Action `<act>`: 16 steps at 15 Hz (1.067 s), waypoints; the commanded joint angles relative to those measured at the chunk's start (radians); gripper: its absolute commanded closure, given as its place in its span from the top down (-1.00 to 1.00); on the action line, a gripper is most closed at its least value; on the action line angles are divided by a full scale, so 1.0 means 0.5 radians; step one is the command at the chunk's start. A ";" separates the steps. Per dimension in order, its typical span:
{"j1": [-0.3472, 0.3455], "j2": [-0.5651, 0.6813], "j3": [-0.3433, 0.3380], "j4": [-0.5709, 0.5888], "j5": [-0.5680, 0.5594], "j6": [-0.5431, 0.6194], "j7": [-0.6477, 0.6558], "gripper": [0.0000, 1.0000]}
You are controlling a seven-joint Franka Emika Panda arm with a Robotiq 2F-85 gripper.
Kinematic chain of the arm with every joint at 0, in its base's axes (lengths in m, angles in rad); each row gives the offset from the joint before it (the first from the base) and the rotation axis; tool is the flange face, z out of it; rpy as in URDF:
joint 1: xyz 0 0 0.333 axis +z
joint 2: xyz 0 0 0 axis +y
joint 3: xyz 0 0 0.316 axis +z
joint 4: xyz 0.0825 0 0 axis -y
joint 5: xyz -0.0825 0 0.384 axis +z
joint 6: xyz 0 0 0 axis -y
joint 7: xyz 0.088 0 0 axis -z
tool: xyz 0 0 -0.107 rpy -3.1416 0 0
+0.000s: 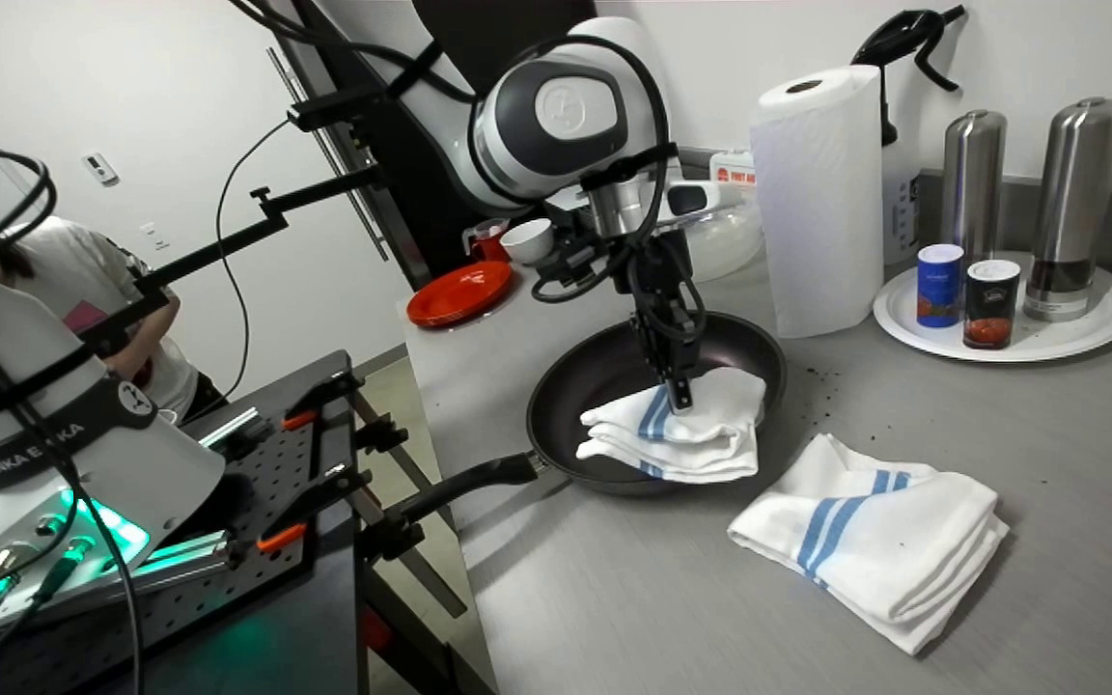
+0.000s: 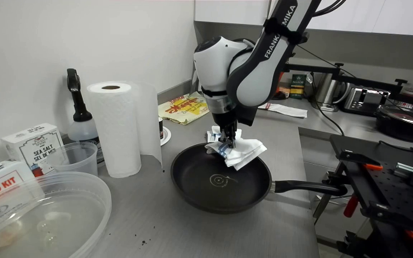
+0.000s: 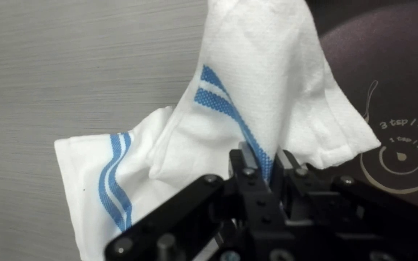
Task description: Use the cloth to wipe the pan
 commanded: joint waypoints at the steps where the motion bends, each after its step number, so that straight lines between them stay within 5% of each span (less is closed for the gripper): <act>1: 0.046 0.160 -0.060 0.135 -0.009 0.007 0.012 -0.93; 16: 0.128 0.483 -0.193 0.468 0.017 -0.059 0.030 -0.93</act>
